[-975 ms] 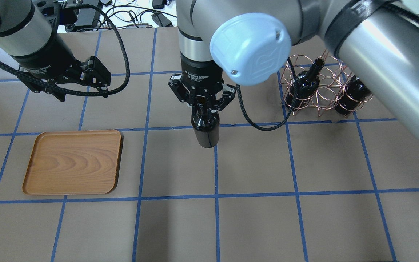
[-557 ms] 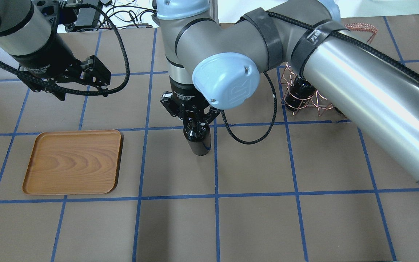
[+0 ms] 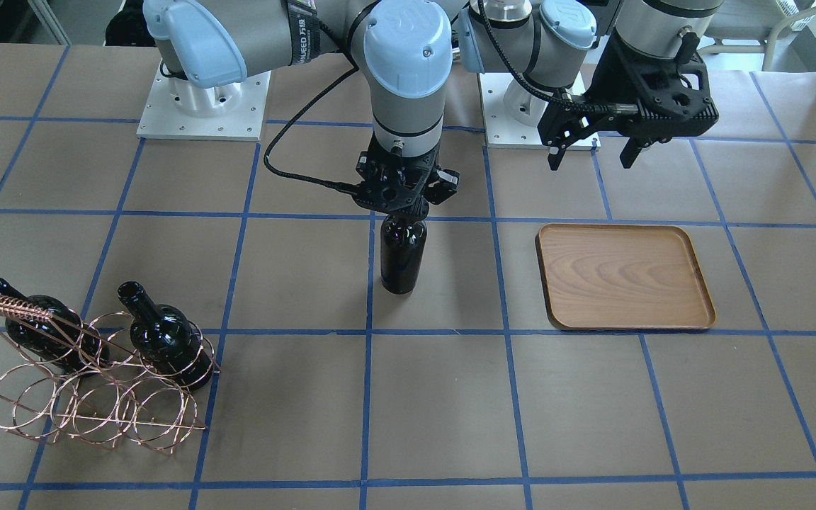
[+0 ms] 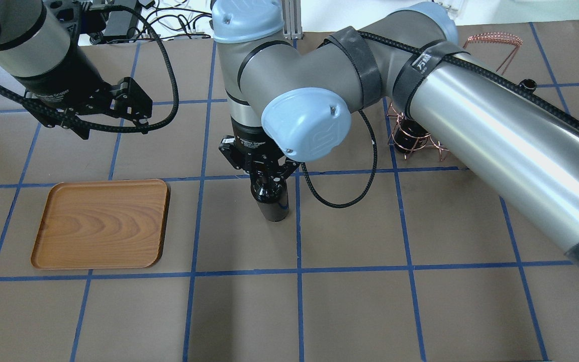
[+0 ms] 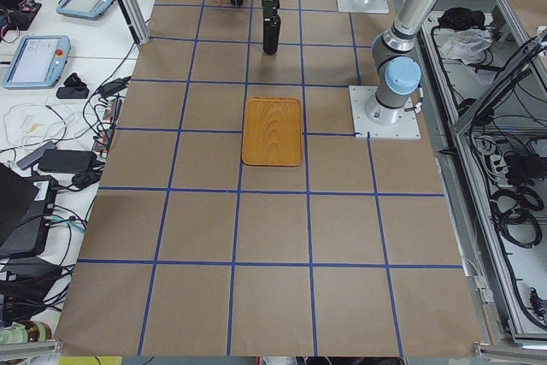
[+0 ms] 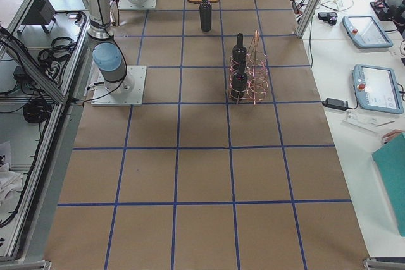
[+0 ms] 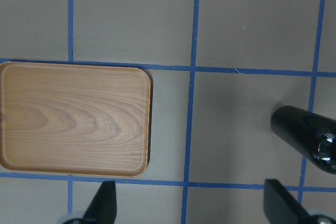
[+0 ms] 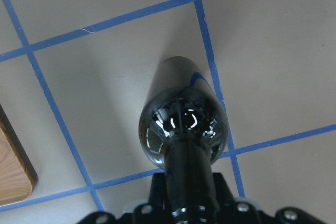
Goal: Take wine from basket and place on tray
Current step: 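Carry the bottle toward the table center and stand it upright, then open the right gripper and withdraw it toward the rack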
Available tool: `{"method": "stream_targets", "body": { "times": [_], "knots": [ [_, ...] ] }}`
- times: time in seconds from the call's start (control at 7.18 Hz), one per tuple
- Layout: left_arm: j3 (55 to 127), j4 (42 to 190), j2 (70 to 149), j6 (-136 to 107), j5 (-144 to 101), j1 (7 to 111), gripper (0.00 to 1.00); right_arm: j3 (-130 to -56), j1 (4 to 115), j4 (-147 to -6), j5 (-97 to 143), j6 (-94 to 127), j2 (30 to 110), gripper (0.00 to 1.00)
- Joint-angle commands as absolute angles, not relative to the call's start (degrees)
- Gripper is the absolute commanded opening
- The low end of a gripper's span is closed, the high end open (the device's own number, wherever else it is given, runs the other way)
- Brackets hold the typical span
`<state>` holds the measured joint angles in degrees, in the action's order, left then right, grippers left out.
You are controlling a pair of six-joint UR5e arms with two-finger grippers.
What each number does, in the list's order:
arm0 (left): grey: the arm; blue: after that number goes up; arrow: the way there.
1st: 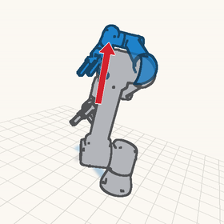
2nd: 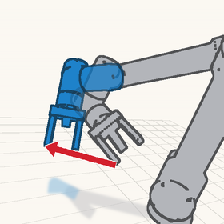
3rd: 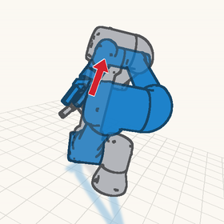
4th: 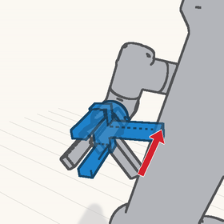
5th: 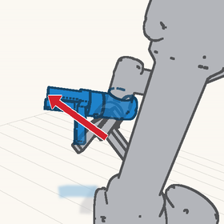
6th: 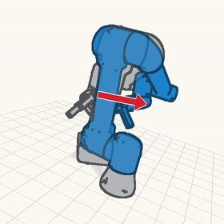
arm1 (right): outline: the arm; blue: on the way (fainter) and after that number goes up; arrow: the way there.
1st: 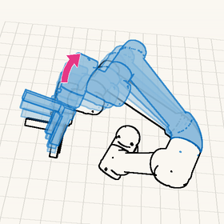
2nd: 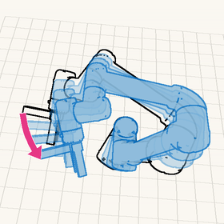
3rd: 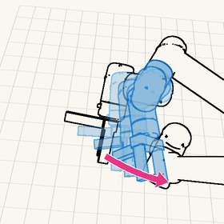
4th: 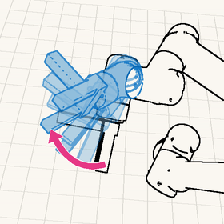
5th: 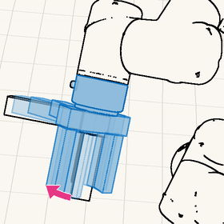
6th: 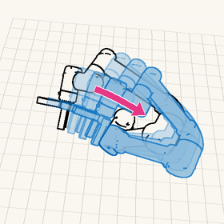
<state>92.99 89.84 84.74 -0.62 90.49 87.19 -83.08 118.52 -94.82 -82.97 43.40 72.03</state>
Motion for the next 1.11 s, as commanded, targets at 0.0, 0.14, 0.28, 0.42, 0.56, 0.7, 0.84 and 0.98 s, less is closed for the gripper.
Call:
{"method": "stream_targets", "body": {
  "times": [0.0,0.14,0.28,0.42,0.56,0.7,0.84,0.98],
  "knots": [
    [92.99,89.83,84.73,-0.62,90.44,87.19,1.0,-83.23,118.48,-95.01,-82.8,41.33,71.98,0.78],
    [92.99,89.82,84.64,-0.62,90.44,87.19,1.0,-83.41,118.56,-95.53,-83.58,39.83,72.42,1.0],
    [92.99,89.74,84.55,-0.62,90.44,87.19,1.0,-82.54,118.04,-98.15,-83.58,39.64,72.86,1.0],
    [93.08,89.82,84.55,-0.62,90.44,87.27,1.0,-80.7,115.95,-98.17,-83.76,35.81,74.43,1.0],
    [93.08,89.74,84.64,-0.7,90.35,87.36,1.0,-80.34,111.32,-97.39,-84.19,25.94,76.71,1.0],
    [92.99,89.91,84.64,-0.7,90.26,87.36,1.0,-80.42,105.79,-94.34,-85.07,15.31,79.08,1.0],
    [93.08,89.74,85.25,-0.53,89.57,87.8,1.0,-80.51,99.99,-90.91,-89.08,5.37,82.93,1.0],
    [93.25,89.91,85.25,-0.79,89.56,88.93,1.0,-80.51,94.45,-88.09,-89.9,1.62,85.58,1.0]
  ]
}}
